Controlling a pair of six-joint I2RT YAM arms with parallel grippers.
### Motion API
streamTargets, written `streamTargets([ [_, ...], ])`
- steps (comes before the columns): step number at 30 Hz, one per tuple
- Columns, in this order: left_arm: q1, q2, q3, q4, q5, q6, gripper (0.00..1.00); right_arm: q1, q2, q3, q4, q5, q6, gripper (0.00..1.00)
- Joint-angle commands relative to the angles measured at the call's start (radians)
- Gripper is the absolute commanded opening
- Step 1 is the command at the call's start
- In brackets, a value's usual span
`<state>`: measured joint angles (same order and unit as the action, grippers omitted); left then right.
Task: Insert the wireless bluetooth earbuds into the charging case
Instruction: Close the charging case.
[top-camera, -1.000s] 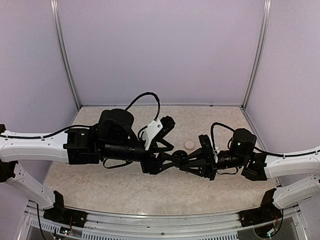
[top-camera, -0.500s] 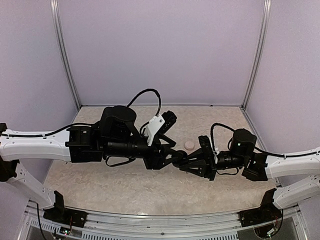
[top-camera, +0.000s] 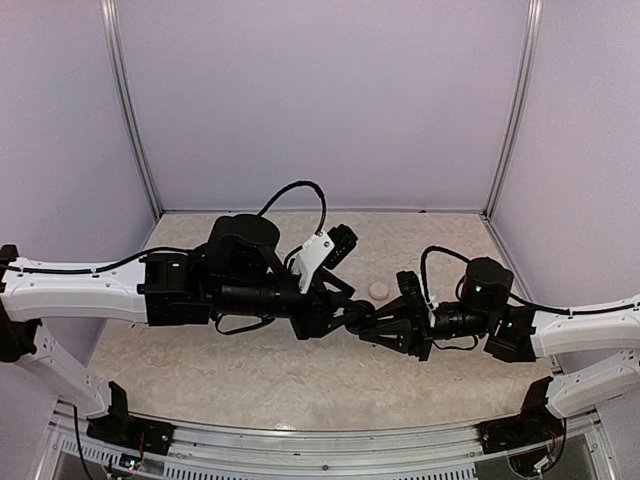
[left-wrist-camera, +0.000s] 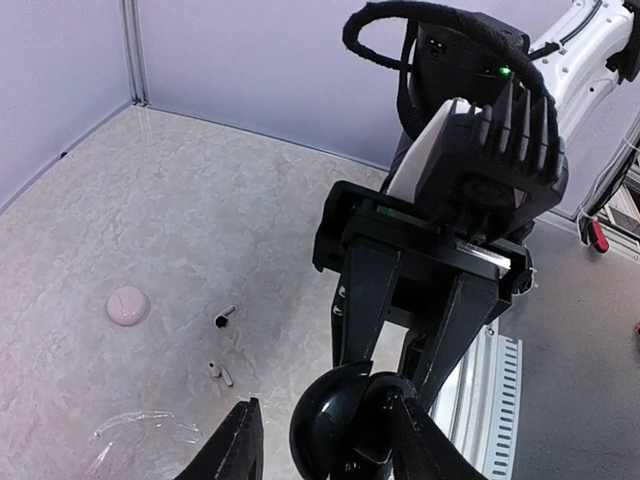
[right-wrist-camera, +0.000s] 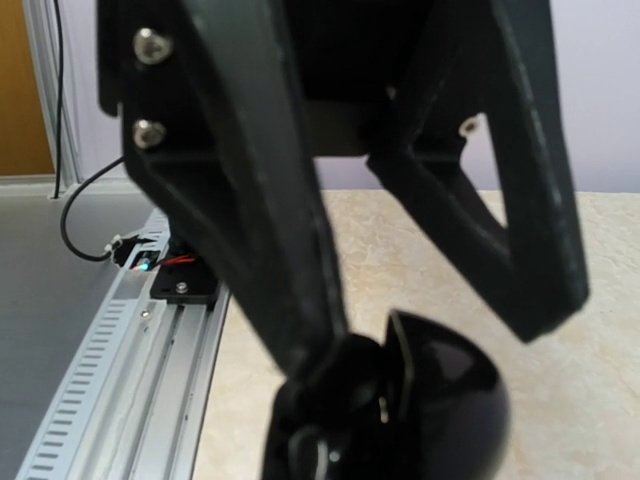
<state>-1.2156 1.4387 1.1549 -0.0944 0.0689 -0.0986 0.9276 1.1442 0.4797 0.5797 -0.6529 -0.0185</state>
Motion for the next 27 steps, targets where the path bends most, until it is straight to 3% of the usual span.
streamTargets([
  [1, 0.012, 0.014, 0.031, -0.007, -0.03, -0.013, 0.42, 0.011, -0.03, 0.019, 0.009, 0.004, -0.011, 0.0],
  [13, 0.017, 0.018, 0.034, -0.022, -0.05, -0.026, 0.38, 0.011, -0.058, 0.007, 0.018, 0.043, -0.012, 0.0],
  [19, 0.016, -0.005, 0.024, 0.007, -0.051, -0.028, 0.57, 0.011, -0.051, 0.001, 0.032, 0.05, -0.006, 0.0],
  [27, 0.078, -0.141, -0.078, 0.13, 0.003, -0.067, 0.65, 0.011, -0.056, -0.042, 0.115, 0.049, 0.015, 0.0],
])
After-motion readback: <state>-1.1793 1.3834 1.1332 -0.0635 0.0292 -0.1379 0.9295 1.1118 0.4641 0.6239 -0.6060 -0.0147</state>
